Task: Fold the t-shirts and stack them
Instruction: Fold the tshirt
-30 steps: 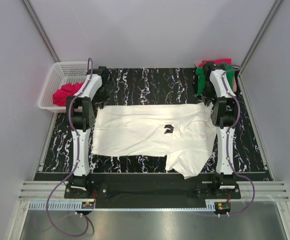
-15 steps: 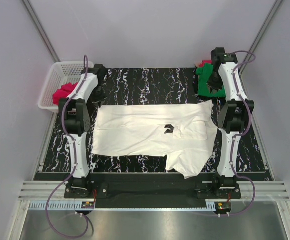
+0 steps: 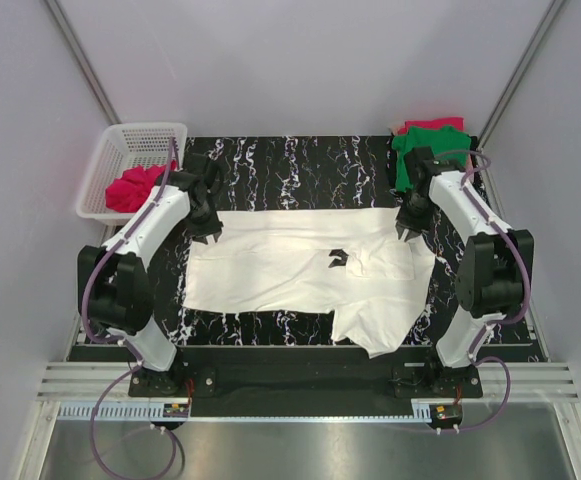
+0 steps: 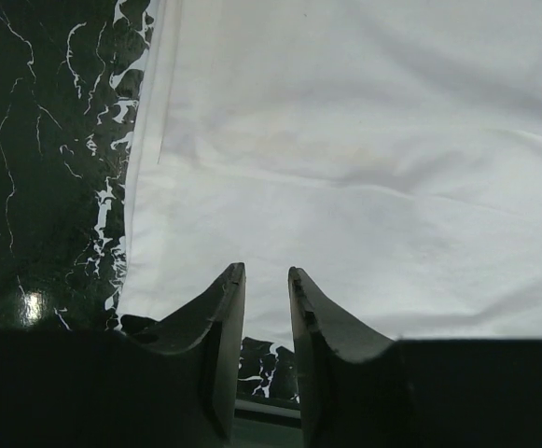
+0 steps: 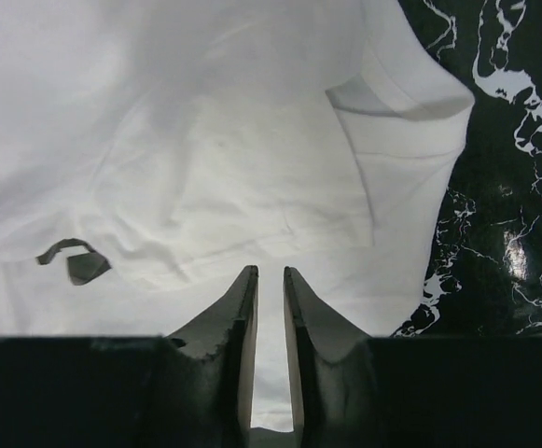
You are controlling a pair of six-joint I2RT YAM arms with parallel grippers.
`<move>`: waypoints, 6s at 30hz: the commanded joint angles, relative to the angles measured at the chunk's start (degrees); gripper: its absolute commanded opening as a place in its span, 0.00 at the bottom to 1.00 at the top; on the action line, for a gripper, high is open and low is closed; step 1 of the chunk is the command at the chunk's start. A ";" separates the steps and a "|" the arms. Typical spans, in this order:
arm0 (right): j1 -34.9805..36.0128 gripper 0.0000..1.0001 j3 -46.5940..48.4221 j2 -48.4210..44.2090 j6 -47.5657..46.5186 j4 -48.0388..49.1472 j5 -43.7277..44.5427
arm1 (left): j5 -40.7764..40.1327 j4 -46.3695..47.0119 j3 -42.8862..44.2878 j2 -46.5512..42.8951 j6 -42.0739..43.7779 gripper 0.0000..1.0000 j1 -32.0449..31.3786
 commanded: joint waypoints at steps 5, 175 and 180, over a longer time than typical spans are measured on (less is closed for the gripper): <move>-0.15 0.24 -13.47 -4.20 4.82 5.90 6.51 | 1.80 3.77 -1.43 -2.98 2.76 0.31 0.42; -2.70 1.00 -37.54 -25.55 6.06 25.57 -1.83 | -0.32 2.63 -5.66 -4.91 3.64 0.28 -0.02; -2.70 0.91 -38.80 -27.43 6.16 23.92 0.00 | 0.12 2.80 -5.39 -4.82 3.73 0.28 -0.11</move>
